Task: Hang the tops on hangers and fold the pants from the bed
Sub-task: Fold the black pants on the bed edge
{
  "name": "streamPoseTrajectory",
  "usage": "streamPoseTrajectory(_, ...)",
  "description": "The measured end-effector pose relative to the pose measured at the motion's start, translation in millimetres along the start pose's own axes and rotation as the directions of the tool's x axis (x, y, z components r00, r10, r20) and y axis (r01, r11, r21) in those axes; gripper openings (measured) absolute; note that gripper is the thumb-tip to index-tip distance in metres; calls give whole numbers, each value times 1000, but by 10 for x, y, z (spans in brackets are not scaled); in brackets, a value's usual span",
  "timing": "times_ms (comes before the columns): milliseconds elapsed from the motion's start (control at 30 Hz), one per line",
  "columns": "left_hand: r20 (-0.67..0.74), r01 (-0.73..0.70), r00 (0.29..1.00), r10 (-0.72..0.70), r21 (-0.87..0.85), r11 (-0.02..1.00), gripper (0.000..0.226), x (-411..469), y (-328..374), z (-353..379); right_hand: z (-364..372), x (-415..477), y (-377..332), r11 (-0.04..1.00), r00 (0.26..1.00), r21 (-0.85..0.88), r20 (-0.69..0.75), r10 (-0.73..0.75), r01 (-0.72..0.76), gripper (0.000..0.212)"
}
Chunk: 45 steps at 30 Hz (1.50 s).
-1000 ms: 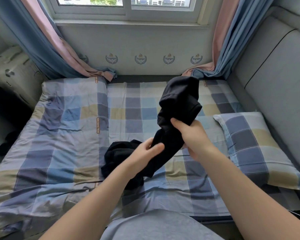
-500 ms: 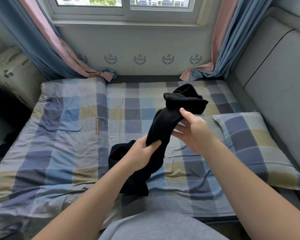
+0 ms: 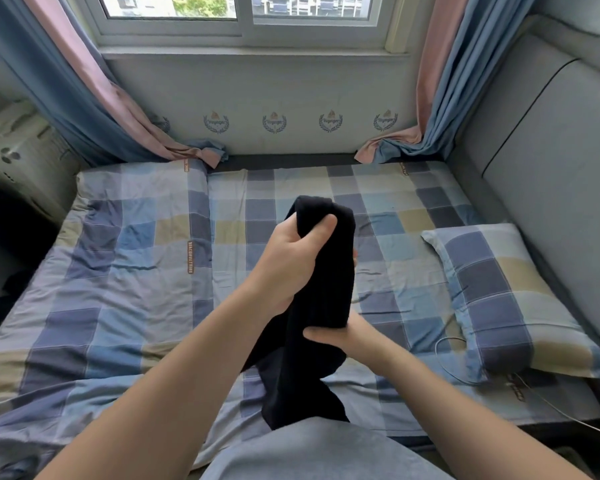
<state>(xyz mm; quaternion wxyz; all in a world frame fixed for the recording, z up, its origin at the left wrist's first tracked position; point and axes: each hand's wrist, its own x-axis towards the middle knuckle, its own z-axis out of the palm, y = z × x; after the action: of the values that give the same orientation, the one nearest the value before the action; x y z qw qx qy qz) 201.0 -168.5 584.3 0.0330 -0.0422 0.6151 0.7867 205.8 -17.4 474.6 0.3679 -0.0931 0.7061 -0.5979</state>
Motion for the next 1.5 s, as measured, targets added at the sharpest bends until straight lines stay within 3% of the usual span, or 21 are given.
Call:
streamPoseTrajectory(100,5,14,1000,-14,-36,999,19,26,9,62,-56,36,148,992,997,-126,-71,20,-29,37)
streamPoseTrajectory(233,0,14,1000,-14,-61,998,22,89,29,64,-245,52,340,937,967,-321,-250,55,-136,11)
streamPoseTrajectory(367,-19,27,1000,-26,57,998,26,215,22,11,-386,113,387,900,927,-373,-367,78,-223,36)
streamPoseTrajectory(467,-13,72,997,-71,210,975,42,288,4,-81,-456,165,318,928,908,-311,-413,64,-207,42)
streamPoseTrajectory(600,96,176,971,-220,342,923,64,253,-175,-206,-526,170,134,981,897,-153,-440,41,-119,37)
streamPoseTrajectory(767,113,210,957,-266,361,909,59,151,-610,-281,-533,122,-197,997,902,72,-431,40,-10,29)
streamPoseTrajectory(867,91,253,945,-315,406,878,100,69,-857,-269,-525,134,-402,979,873,193,-485,43,59,23)
streamPoseTrajectory(967,128,153,965,-227,429,890,89,19,-1039,-186,-494,124,-632,962,882,232,-471,-17,143,24)
streamPoseTrajectory(1167,-134,139,988,-78,537,832,52,67,-1090,-93,-392,43,-1051,909,903,283,-387,-184,306,25)
streamPoseTrajectory(1300,-154,113,987,-45,463,879,31,163,-984,-159,-435,6,-1076,867,906,320,-317,-282,382,23)
streamPoseTrajectory(1400,-170,103,984,-49,326,940,10,207,-887,-239,-582,-87,-934,907,893,130,-275,-355,400,29)
streamPoseTrajectory(1500,-208,93,976,-66,122,988,23,246,-772,-299,-687,-171,-636,950,911,-172,-281,-300,260,64)
